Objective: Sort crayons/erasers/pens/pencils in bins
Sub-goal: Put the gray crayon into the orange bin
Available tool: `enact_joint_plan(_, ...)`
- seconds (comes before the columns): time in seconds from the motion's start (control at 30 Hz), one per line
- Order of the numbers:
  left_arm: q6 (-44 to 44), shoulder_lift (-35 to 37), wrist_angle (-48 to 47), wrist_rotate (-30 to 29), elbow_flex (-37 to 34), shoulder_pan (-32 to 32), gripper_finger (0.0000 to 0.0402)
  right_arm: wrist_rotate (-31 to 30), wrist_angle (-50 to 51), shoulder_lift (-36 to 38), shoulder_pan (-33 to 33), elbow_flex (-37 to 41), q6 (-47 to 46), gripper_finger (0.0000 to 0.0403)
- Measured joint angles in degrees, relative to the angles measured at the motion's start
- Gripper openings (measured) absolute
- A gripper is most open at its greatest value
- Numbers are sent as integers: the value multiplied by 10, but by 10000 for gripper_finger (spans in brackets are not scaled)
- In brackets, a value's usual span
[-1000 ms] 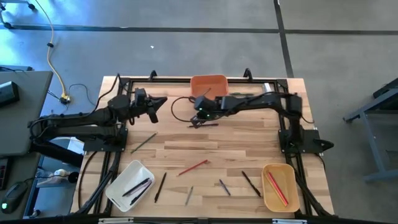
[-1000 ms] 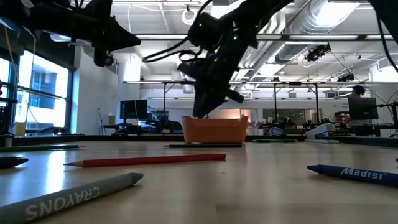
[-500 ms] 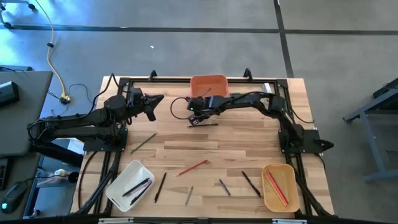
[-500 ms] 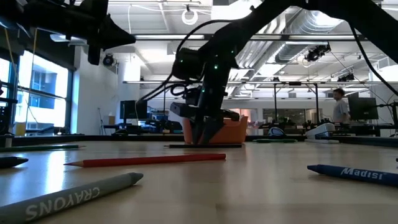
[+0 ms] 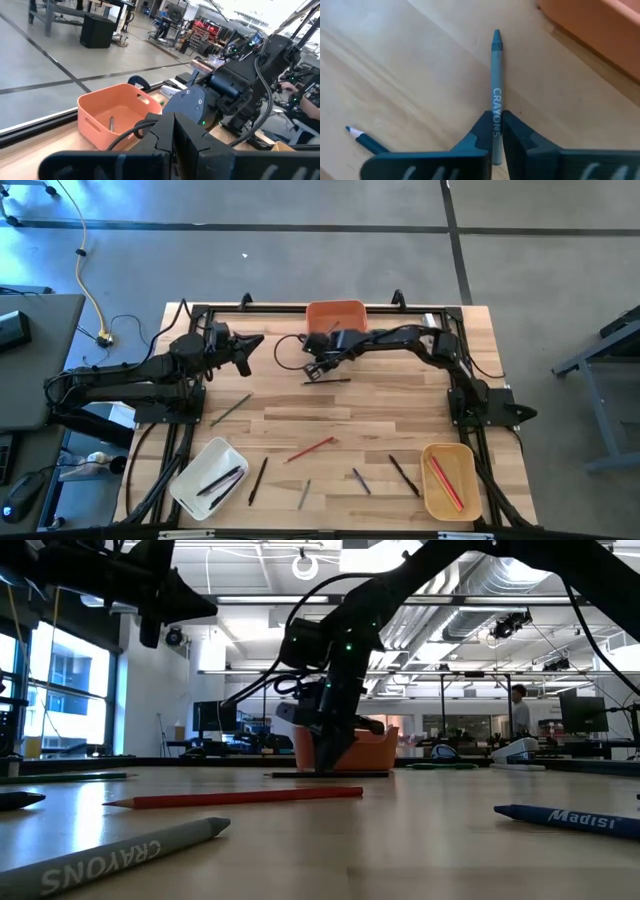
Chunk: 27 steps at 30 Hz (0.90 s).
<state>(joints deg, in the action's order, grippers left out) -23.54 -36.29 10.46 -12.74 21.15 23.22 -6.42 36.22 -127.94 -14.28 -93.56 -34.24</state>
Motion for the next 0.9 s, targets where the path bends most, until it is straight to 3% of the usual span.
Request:
enact_joint_plan(0.2, 1, 0, -5, -15, 0, 0, 0, 49, 8, 8, -11, 1, 24, 25)
enact_joint_plan(0.4, -5, 0, -7, -23, 0, 0, 0, 124, 31, 59, -7, 4, 64, 18)
enact_joint_plan(0.67, -12, -1, -21, -42, 0, 0, 0, 159, 45, 157, -12, 3, 121, 17)
enact_joint_plan(0.9, -1, -1, -21, -46, 0, 0, 0, 174, 28, 217, -44, 2, 116, 17)
